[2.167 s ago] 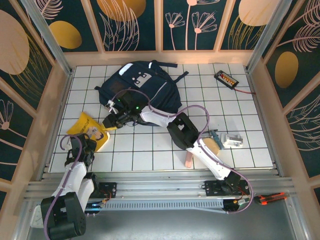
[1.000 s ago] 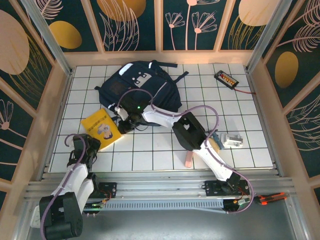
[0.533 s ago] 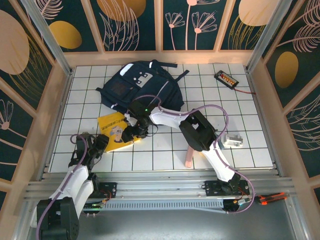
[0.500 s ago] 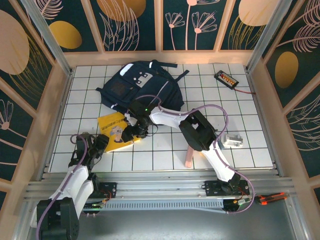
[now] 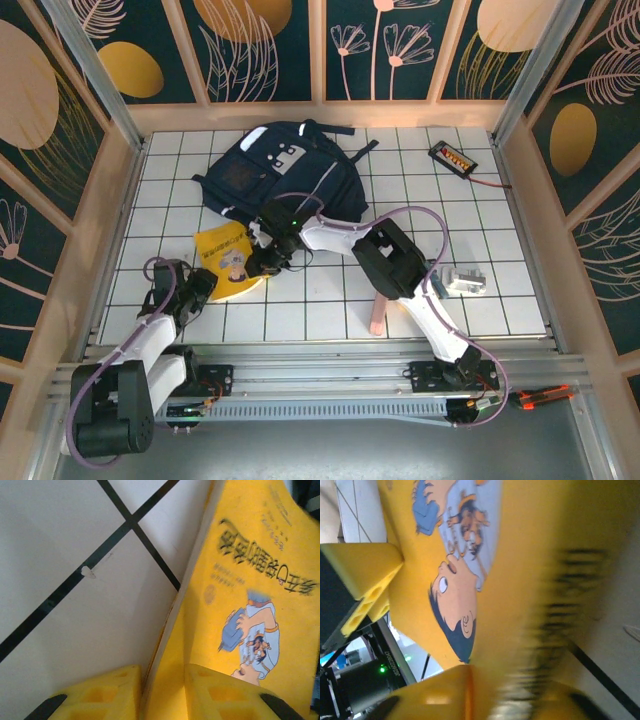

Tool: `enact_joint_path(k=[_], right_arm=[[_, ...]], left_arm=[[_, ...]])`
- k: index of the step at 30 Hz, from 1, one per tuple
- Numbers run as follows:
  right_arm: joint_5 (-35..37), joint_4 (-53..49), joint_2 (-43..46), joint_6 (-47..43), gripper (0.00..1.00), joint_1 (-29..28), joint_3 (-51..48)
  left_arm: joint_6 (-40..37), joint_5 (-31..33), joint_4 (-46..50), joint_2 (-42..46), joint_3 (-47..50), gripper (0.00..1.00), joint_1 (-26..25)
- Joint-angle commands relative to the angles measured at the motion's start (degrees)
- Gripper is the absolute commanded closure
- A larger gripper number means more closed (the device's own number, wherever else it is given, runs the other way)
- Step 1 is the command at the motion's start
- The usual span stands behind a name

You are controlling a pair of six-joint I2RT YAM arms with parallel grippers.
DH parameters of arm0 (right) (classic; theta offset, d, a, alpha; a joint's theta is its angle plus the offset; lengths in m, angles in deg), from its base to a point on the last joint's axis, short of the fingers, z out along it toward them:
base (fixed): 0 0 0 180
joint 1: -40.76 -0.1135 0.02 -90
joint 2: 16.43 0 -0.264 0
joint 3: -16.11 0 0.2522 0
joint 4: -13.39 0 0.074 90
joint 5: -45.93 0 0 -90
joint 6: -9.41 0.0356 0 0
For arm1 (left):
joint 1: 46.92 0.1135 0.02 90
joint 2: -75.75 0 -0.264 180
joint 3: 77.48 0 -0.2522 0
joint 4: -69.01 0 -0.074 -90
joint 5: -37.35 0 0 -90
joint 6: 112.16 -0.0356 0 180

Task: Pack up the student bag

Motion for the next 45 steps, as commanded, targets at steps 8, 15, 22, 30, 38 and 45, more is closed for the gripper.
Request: enact_joint_path(k=[8, 15, 22, 30, 38, 45], right_arm=[[12.07, -15.26, 7.28, -11.67, 1.00, -3.58, 13.39], [18.85, -9.14, 29.42, -7.70, 1.00, 3.88, -1.00], [24.67, -3.67, 48.54, -2.88, 1.00, 20.49, -18.35], [24.09, -3.77, 56.84, -2.54, 1.00, 34.78, -28.59], [26.01, -4.81, 60.13, -0.26, 1.00, 40.34, -34.46], [24.96, -5.53, 60.40, -2.09, 1.00, 41.73, -34.48]], left_arm=[[3.46, 9.29, 15.72, 19.20, 1.24, 0.41, -1.54], [-8.83, 12.90, 10.88, 16.26, -11.43, 0.33, -1.54], [-21.31, 11.58, 4.61, -5.07, -28.82, 0.04, -9.66], [-37.84, 14.10, 17.61, -35.58, -60.76, 0.01, -28.49], [-49.42, 19.07, 38.93, -60.54, -92.16, 0.02, -38.69], [-48.68, 18.50, 44.33, -68.75, -100.95, 0.01, -38.72]])
